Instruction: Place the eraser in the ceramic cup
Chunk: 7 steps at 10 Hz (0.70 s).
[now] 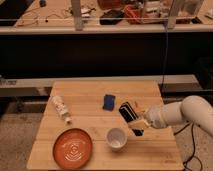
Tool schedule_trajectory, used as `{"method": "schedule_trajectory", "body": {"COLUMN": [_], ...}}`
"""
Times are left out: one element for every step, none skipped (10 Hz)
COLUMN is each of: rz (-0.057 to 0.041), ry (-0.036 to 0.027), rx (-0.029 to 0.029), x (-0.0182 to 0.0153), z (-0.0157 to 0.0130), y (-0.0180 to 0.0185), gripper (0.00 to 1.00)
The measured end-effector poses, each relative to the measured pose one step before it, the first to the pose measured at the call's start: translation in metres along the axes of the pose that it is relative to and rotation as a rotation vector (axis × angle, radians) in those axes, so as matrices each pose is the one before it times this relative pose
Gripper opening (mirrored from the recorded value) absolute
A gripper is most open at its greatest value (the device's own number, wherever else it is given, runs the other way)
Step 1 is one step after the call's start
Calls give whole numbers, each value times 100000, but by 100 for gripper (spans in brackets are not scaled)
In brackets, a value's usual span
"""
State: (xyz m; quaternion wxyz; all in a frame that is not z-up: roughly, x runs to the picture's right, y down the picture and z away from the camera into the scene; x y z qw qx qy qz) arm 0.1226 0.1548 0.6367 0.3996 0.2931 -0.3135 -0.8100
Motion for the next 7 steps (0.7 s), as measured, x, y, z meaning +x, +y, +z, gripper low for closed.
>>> {"method": "schedule_trajectory", "body": {"rz": [-1882, -1633, -1355, -1540, -1388, -553, -358], "ry": [-155, -52, 190, 474, 895, 584, 631], "rx": [1091, 996, 726, 1156, 1651, 1017, 1020], "x": [193, 167, 189, 202, 240, 171, 143], "z": [567, 519, 267, 297, 171, 61, 73], "y": [-816, -804, -588, -675, -525, -263, -187], "gripper": [0, 0, 0, 0, 0, 0, 0]}}
